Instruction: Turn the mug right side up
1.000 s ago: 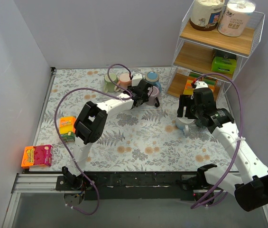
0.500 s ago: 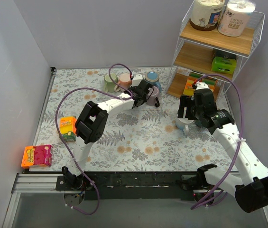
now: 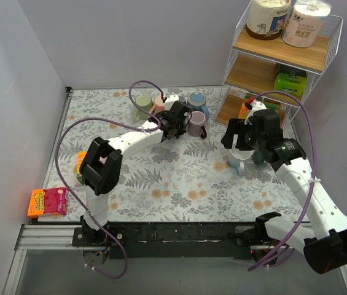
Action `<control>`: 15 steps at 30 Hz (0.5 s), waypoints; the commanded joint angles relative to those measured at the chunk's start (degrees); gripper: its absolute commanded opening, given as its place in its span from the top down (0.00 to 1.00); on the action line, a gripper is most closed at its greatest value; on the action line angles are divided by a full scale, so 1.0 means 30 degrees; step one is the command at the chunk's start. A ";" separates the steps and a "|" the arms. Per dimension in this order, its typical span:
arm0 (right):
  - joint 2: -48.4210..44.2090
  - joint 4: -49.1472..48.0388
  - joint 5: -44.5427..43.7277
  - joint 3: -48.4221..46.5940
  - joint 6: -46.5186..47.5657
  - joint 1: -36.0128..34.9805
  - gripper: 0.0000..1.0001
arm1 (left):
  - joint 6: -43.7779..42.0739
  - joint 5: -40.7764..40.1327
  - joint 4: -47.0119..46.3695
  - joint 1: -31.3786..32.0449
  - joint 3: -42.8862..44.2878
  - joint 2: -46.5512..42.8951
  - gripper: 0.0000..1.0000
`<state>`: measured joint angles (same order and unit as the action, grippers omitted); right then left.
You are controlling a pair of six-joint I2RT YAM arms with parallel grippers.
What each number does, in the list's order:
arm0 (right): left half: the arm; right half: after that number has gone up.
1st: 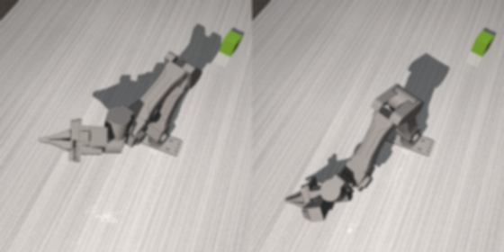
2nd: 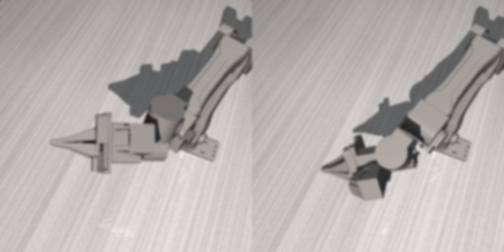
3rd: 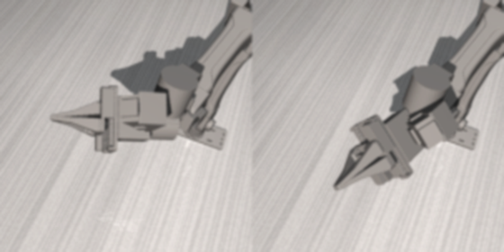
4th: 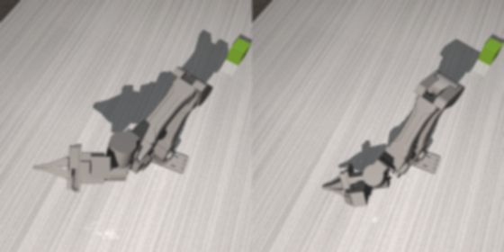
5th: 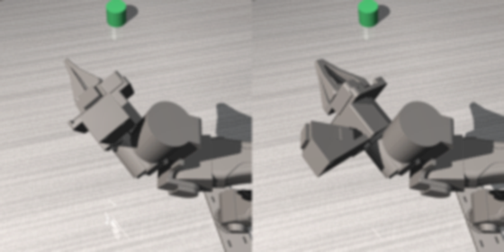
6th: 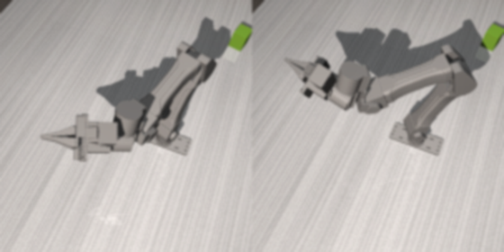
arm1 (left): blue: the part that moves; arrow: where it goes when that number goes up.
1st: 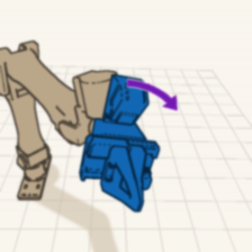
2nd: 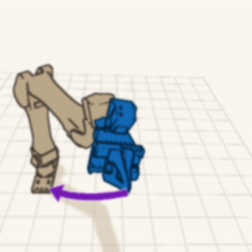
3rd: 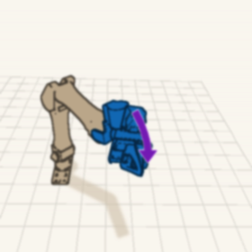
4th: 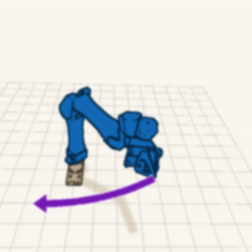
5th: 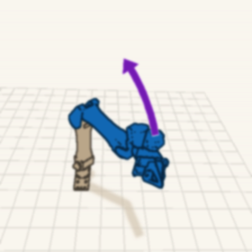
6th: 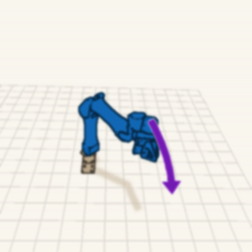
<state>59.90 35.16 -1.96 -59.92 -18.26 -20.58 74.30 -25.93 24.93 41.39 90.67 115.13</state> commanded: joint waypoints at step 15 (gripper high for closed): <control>-0.0427 -1.6663 1.3159 0.1340 -0.8791 0.0092 0.16 | 0.0486 1.0100 -1.0501 0.0062 -0.2860 -1.1481 1.00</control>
<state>58.92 6.63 27.86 -57.91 -32.84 -20.36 75.85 -7.11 8.80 41.39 82.39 85.41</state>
